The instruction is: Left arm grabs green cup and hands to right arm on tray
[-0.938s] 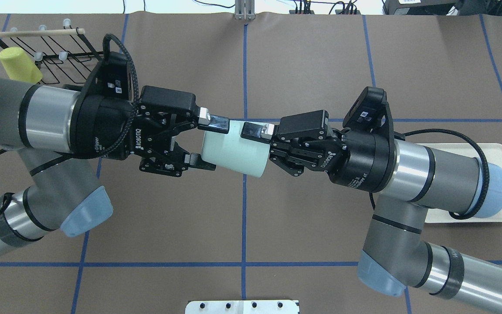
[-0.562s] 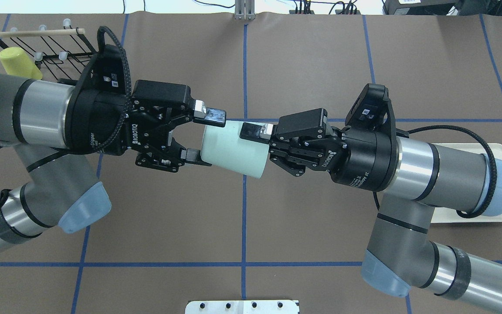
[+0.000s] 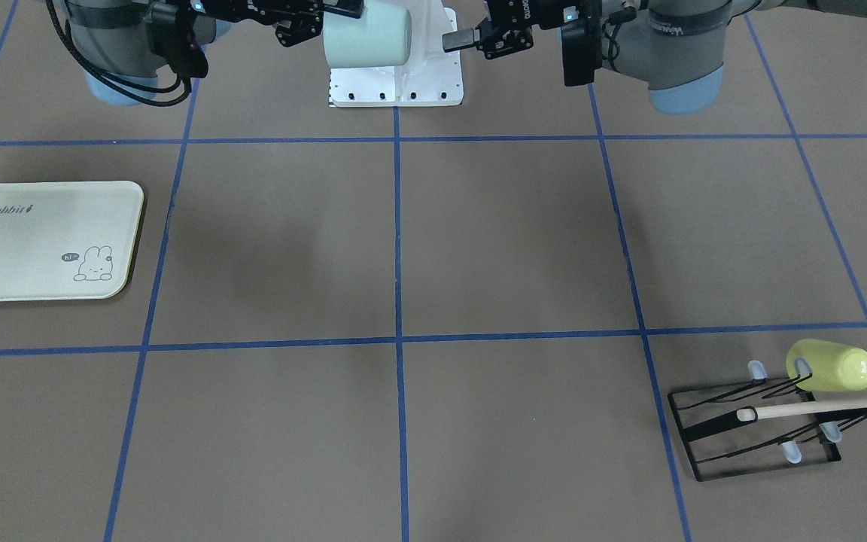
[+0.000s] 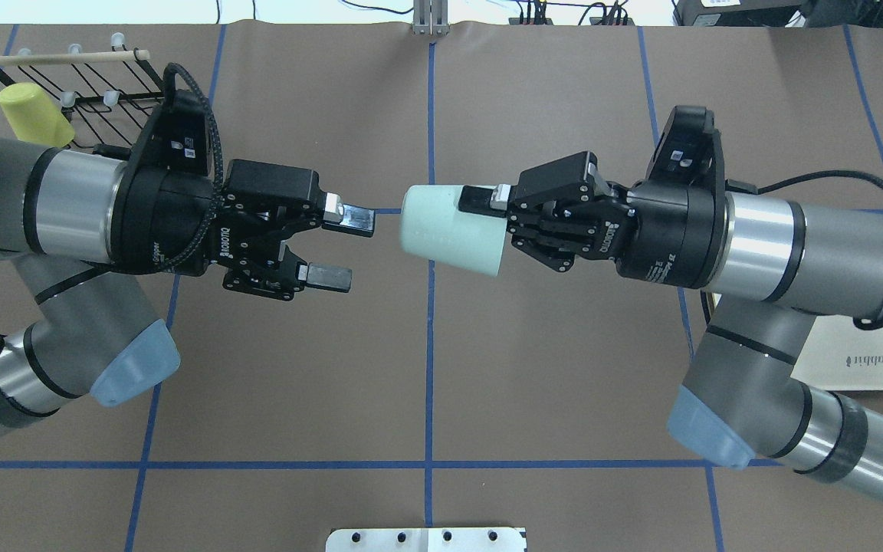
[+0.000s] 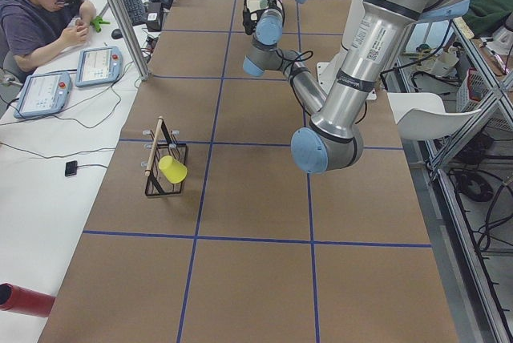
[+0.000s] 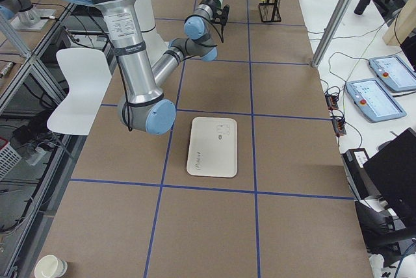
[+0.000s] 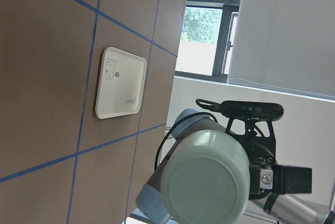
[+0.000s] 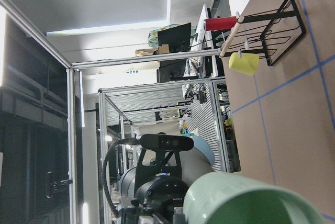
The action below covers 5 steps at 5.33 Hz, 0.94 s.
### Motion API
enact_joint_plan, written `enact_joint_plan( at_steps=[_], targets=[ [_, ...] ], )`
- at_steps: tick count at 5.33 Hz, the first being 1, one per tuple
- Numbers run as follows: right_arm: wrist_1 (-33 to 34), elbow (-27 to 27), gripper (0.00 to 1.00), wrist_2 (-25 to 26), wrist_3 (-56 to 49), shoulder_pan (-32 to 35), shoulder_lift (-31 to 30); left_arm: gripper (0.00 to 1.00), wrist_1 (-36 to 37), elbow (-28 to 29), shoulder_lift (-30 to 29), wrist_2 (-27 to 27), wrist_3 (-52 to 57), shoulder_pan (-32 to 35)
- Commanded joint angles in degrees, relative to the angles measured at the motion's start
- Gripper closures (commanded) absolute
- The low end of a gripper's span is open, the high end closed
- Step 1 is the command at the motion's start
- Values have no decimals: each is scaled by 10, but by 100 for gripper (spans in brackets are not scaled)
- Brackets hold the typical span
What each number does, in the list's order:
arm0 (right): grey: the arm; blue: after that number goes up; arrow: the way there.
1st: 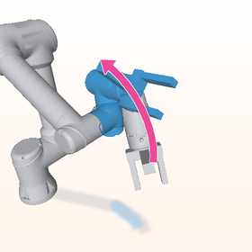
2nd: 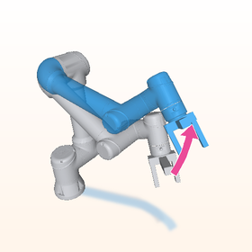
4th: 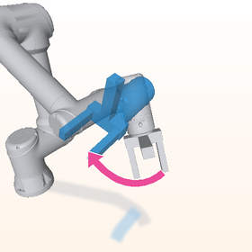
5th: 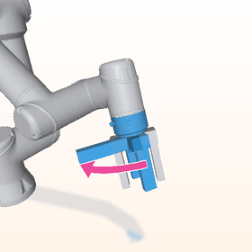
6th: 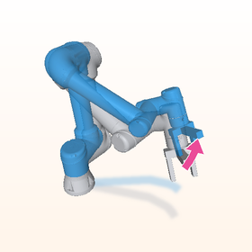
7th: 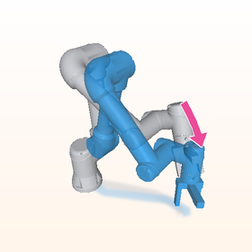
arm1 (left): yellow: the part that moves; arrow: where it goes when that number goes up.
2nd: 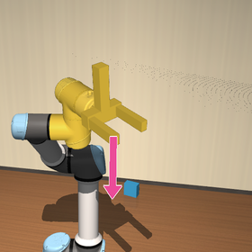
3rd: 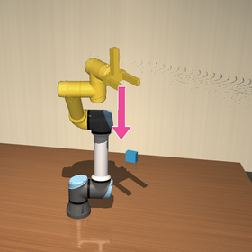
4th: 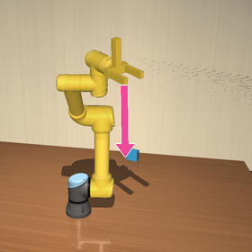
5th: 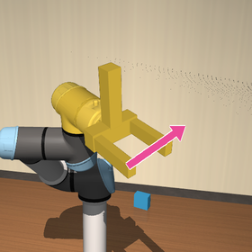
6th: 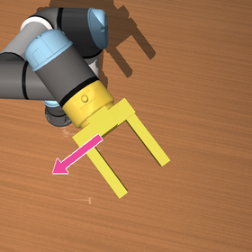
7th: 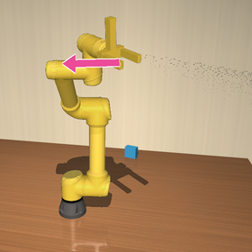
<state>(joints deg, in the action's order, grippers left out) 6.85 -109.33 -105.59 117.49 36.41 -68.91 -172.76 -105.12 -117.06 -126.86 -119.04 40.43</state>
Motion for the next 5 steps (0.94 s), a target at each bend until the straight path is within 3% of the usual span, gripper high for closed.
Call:
enact_joint_plan(
  at_steps=[1, 2, 3, 5],
  targets=[
    [185, 3, 100, -173, -9, 121, 5, 0, 5, 2, 9, 0, 5, 3],
    [269, 10, 100, -266, -80, 167, 2, 0, 31, 14, 10, -7, 17, 21],
    [367, 5, 100, -300, -122, 195, 4, 0, 107, 12, 17, -32, 53, 50],
    [527, 1, 100, -299, -248, 209, 0, 0, 299, 11, 20, -59, 239, 66]
  ],
)
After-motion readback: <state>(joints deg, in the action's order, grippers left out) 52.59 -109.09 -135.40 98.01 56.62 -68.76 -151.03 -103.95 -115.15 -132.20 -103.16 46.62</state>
